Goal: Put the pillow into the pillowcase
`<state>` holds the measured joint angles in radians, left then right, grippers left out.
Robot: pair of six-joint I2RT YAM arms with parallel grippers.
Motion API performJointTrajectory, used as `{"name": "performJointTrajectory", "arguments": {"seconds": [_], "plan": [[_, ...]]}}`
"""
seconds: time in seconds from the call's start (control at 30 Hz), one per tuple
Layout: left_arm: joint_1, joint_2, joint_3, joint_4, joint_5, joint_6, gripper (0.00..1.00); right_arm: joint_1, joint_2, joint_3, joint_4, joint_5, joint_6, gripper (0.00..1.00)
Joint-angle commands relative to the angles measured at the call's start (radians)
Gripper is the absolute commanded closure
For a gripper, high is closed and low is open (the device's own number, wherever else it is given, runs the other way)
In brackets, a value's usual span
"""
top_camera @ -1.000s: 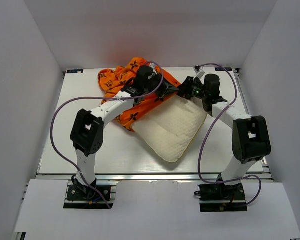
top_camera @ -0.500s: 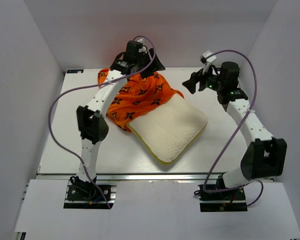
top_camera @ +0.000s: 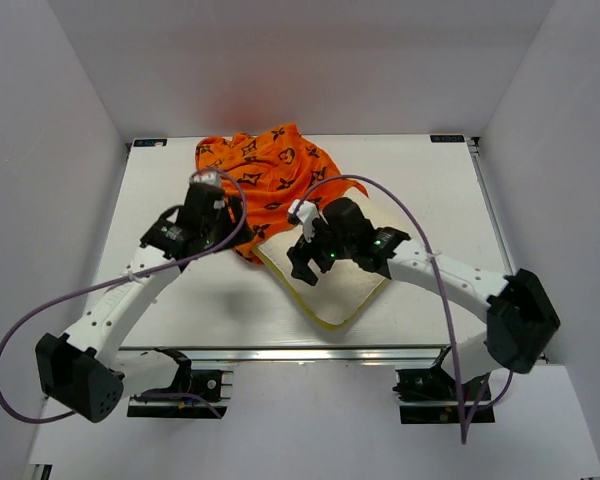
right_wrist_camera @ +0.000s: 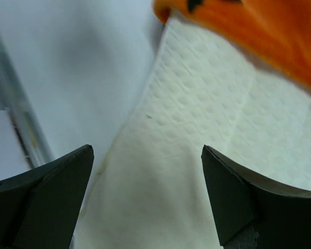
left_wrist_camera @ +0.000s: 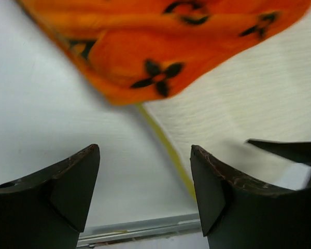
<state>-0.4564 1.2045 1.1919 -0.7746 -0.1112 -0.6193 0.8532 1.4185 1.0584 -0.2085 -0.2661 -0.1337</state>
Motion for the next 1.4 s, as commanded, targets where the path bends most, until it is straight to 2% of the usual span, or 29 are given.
{"name": "performJointTrajectory", "arguments": {"seconds": [0.0, 0.1, 0.23, 0.53, 0.67, 0.7, 0.73, 0.77, 0.8, 0.83, 0.87, 0.9, 0.93, 1.0, 1.03, 1.13, 1.3, 1.37], "plan": [[0.007, -0.005, -0.208, 0.064, -0.062, -0.048, 0.2, 0.013, 0.103, 0.049, -0.009, 0.175, 0.036, 0.1], [0.005, 0.003, -0.303, 0.193, -0.059, -0.043, 0.2, 0.023, 0.186, 0.106, -0.042, 0.196, 0.048, 0.11], [0.005, 0.079, -0.318, 0.34, -0.064, 0.007, 0.21, 0.033, 0.218, 0.101, -0.026, 0.212, 0.055, 0.11], [0.007, 0.24, -0.293, 0.48, -0.068, 0.113, 0.26, 0.033, 0.229, 0.097, -0.008, 0.208, 0.042, 0.11], [0.005, 0.325, -0.25, 0.475, -0.097, 0.141, 0.36, 0.032, 0.241, 0.104, -0.008, 0.206, 0.039, 0.14], [0.005, 0.334, -0.244, 0.48, -0.108, 0.142, 0.46, 0.03, 0.243, 0.106, -0.011, 0.2, 0.034, 0.16], [0.007, 0.346, -0.236, 0.488, -0.134, 0.142, 0.59, 0.027, 0.247, 0.11, -0.015, 0.188, 0.028, 0.23], [0.007, 0.351, -0.236, 0.488, -0.134, 0.142, 0.59, 0.027, 0.25, 0.112, -0.015, 0.188, 0.028, 0.27], [0.007, 0.354, -0.227, 0.488, -0.143, 0.144, 0.73, 0.026, 0.253, 0.111, -0.019, 0.183, 0.028, 0.32], [0.007, 0.36, -0.219, 0.483, -0.159, 0.144, 0.8, 0.026, 0.258, 0.109, -0.025, 0.176, 0.028, 0.4], [0.007, 0.366, -0.21, 0.477, -0.163, 0.148, 0.86, 0.024, 0.258, 0.104, -0.026, 0.17, 0.028, 0.43], [0.007, 0.369, -0.197, 0.462, -0.165, 0.151, 0.96, 0.023, 0.26, 0.101, -0.026, 0.154, 0.029, 0.46], [0.005, 0.366, -0.19, 0.457, -0.162, 0.154, 1.0, 0.021, 0.258, 0.098, -0.023, 0.148, 0.031, 0.53], [0.005, 0.333, -0.187, 0.446, -0.136, 0.161, 1.0, 0.018, 0.27, 0.106, -0.022, 0.119, 0.037, 0.63], [0.005, 0.314, -0.187, 0.443, -0.119, 0.161, 1.0, 0.012, 0.283, 0.113, -0.023, 0.107, 0.054, 0.79], [0.005, 0.202, -0.173, 0.443, -0.006, 0.168, 1.0, -0.017, 0.327, 0.181, -0.035, 0.054, 0.091, 0.98], [-0.019, 0.081, -0.078, 0.388, 0.223, 0.119, 1.0, -0.107, 0.368, 0.348, -0.022, -0.06, 0.209, 1.0], [-0.056, 0.066, -0.017, 0.359, 0.245, 0.086, 1.0, -0.128, 0.384, 0.454, 0.015, -0.09, 0.242, 1.0]]}}
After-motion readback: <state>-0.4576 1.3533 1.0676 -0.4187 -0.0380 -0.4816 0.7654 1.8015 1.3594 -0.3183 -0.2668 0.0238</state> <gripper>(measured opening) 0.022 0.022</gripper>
